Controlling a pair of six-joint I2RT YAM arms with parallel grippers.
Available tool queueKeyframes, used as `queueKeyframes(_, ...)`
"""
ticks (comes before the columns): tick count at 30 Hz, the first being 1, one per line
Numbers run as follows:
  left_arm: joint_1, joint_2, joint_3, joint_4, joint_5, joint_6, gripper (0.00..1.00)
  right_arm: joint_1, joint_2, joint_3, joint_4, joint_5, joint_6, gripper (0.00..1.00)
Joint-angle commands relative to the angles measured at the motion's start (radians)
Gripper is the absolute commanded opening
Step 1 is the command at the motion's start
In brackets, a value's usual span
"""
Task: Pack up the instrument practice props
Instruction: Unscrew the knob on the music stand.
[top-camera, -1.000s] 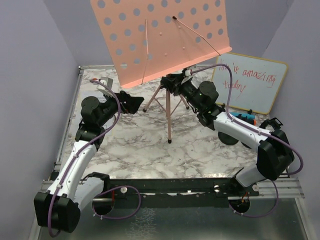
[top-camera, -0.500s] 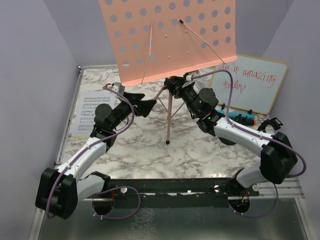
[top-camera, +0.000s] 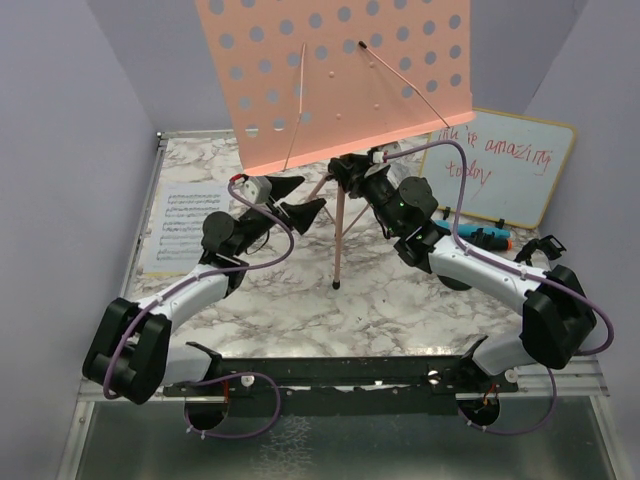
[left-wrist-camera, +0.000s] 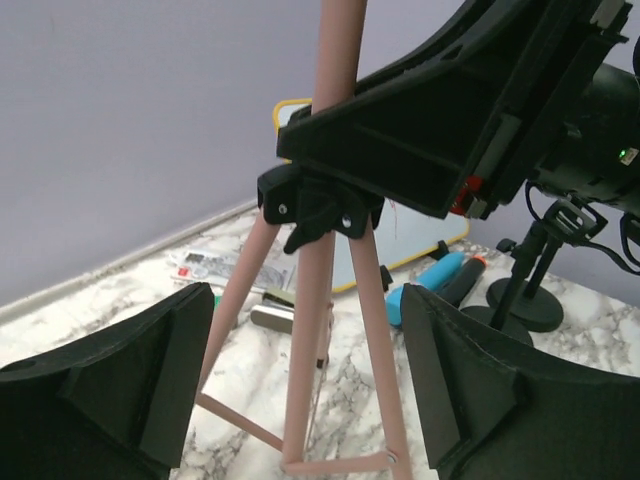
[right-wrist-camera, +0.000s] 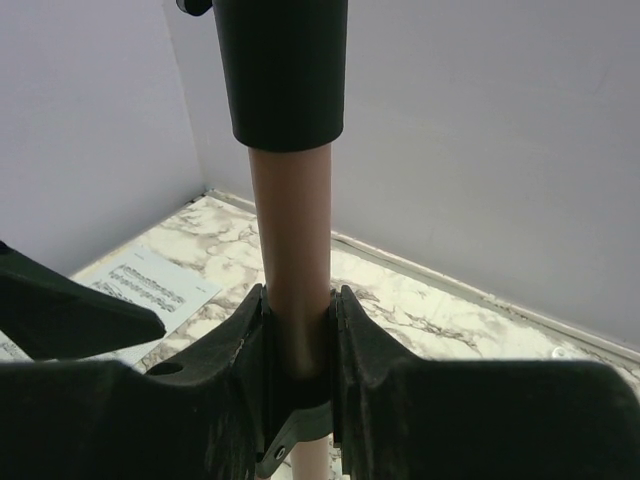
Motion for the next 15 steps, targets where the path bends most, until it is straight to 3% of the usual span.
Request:
queueKeyframes(1,-0.005,0.046,0.063,0.058,0.033,0.104,0.76,-0.006,-0.037,-0.016,-0.029,-0.021,-0.028,0.0)
queueKeyframes(6,-0.007,0.089,0.1,0.055,0.065,0.119,0.57,-0.006,-0.035,-0.022,-0.034,-0.04,-0.019,0.01)
queueKeyframes(15,-0.037,0.145,0.148,0.056,0.078,0.169,0.55,-0.006,-0.042,-0.049,-0.025,-0.06,-0.001,0.0)
